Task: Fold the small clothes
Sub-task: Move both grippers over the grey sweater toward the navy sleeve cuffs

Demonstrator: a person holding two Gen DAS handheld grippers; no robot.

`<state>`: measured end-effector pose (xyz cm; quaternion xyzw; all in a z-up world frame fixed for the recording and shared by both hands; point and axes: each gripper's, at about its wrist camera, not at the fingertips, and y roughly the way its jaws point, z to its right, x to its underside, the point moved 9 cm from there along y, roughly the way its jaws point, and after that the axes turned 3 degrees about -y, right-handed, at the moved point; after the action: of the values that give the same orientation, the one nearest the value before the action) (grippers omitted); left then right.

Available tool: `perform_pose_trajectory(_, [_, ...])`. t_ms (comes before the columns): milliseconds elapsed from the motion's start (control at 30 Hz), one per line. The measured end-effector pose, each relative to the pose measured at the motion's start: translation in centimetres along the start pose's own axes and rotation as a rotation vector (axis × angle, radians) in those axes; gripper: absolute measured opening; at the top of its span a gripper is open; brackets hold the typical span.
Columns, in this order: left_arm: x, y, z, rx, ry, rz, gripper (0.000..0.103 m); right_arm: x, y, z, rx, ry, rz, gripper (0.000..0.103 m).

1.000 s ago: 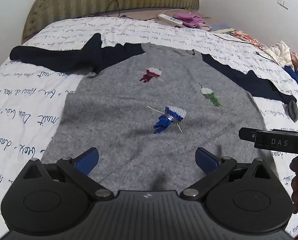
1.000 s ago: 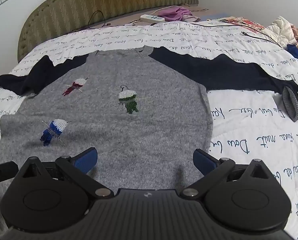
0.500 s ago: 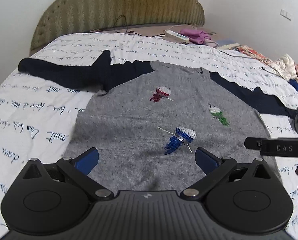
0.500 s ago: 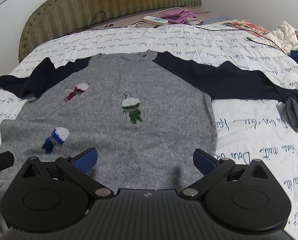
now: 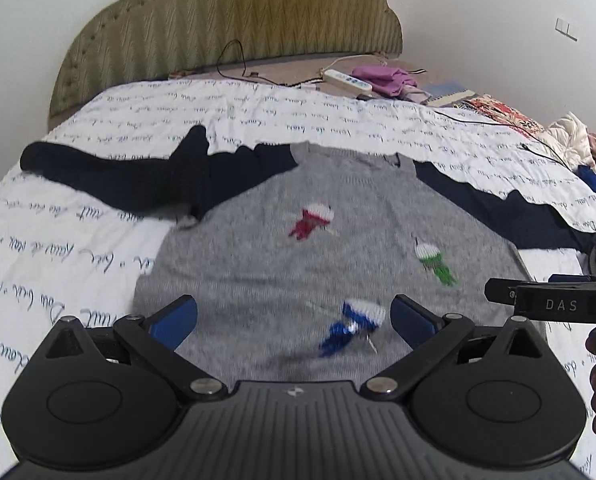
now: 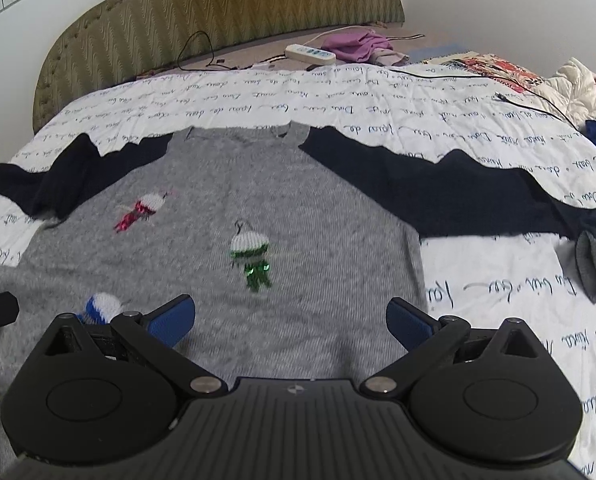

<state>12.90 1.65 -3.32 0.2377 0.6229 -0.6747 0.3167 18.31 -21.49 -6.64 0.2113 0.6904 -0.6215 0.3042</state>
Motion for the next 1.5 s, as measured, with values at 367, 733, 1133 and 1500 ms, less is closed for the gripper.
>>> perform_pose_trajectory(367, [0.7, 1.6, 0.5, -0.006, -0.016, -0.051, 0.103, -0.9, 1.0, -0.2, -0.019, -0.007, -0.004, 0.103])
perform_pose_trajectory(733, [5.1, 2.1, 0.0, -0.044, 0.033, -0.118, 0.103, 2.9, 1.9, -0.3, -0.016, 0.016, -0.076, 0.103])
perform_pose_trajectory(1133, [3.0, 2.4, -0.5, -0.040, 0.006, -0.105, 0.103, 2.3, 1.6, -0.8, -0.017, -0.005, -0.067, 0.103])
perform_pose_trajectory(1500, [-0.2, 4.2, 0.7, -0.019, 0.016, -0.075, 0.103, 0.1, 2.1, 0.0, -0.003, -0.020, -0.035, 0.103])
